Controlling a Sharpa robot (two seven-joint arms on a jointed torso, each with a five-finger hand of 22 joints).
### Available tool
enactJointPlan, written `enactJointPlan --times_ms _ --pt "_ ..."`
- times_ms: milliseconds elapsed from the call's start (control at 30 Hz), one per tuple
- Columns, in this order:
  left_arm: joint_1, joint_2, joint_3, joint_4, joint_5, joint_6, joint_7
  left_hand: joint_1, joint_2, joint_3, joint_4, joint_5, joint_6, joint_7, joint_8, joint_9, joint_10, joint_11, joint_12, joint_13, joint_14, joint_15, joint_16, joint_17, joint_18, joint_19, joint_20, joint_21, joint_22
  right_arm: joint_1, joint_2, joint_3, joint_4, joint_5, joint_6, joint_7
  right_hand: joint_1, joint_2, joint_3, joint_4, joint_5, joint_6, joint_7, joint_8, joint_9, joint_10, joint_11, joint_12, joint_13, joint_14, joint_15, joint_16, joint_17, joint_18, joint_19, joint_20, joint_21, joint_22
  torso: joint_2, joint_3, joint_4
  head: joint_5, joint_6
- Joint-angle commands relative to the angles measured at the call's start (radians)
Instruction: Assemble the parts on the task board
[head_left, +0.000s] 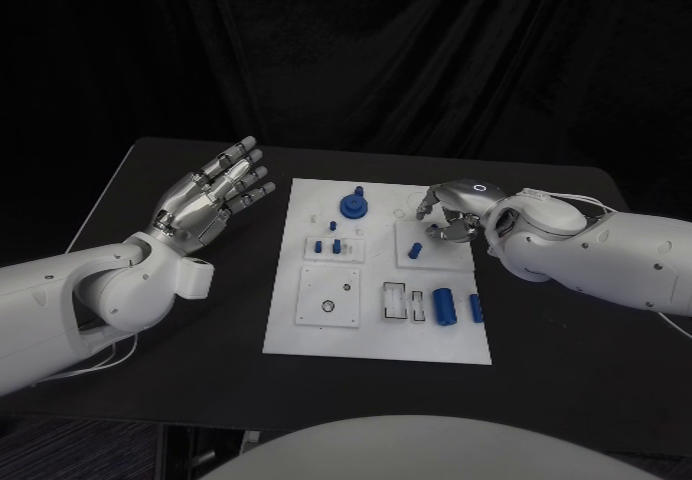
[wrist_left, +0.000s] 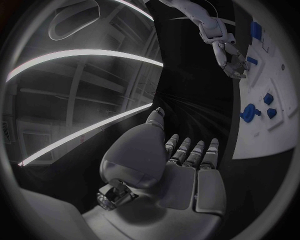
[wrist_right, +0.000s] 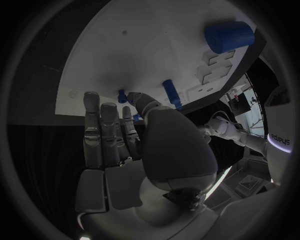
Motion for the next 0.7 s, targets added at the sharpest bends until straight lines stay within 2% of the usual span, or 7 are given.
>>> enactJointPlan --times_ms 33,333,700 --pt "-0.002 0.003 0.001 0.0 0.003 0.009 0.139 0.007 0.002 0.002 -0.009 0.007 -0.002 0.003 -0.006 -0.001 -0.003 0.008 0.0 0.0 0.001 0.008 0.005 0.001 -0.019 0.009 -0.001 0.006 0.003 -0.002 -0.008 0.001 0.005 0.0 -0.043 0.012 -0.005 0.005 0.004 -0.011 0.023 -0.003 0.004 0.018 0.013 0.008 0.0 0.023 0.009 -0.01 -0.002 -0.002 -0.002 0.012 -0.006 0.001 -0.003 0.025 0.0 -0.0005 -0.001 0.002 0.0" --pt "-0.006 0.009 0.001 -0.005 0.003 0.014 0.134 0.012 0.003 0.011 -0.027 0.013 0.0 0.007 -0.005 0.0 -0.003 0.011 0.002 0.001 0.006 0.016 0.014 0.003 -0.03 0.018 -0.001 0.01 0.012 -0.004 -0.022 0.001 0.012 0.014 -0.02 0.007 -0.023 0.011 0.019 -0.01 0.054 0.012 0.013 0.061 0.046 0.062 -0.006 0.06 0.018 0.016 -0.004 0.029 0.019 0.006 0.02 -0.002 0.045 0.038 0.0 -0.0011 0.0013 -0.003 0.0" --pt "-0.014 0.014 0.001 -0.012 0.003 0.02 0.129 0.01 0.006 0.018 -0.04 0.022 0.003 0.013 -0.004 0.001 -0.002 0.017 0.006 0.001 0.011 0.024 0.025 0.005 -0.042 0.032 -0.001 0.016 0.028 -0.008 -0.033 0.0 0.015 0.025 -0.009 0.003 -0.037 0.012 0.034 -0.008 0.072 0.018 0.018 0.084 0.064 0.109 -0.017 0.059 0.008 0.034 -0.013 0.044 0.028 0.002 0.04 -0.009 0.072 0.043 0.0 -0.0016 0.0015 -0.005 0.0"
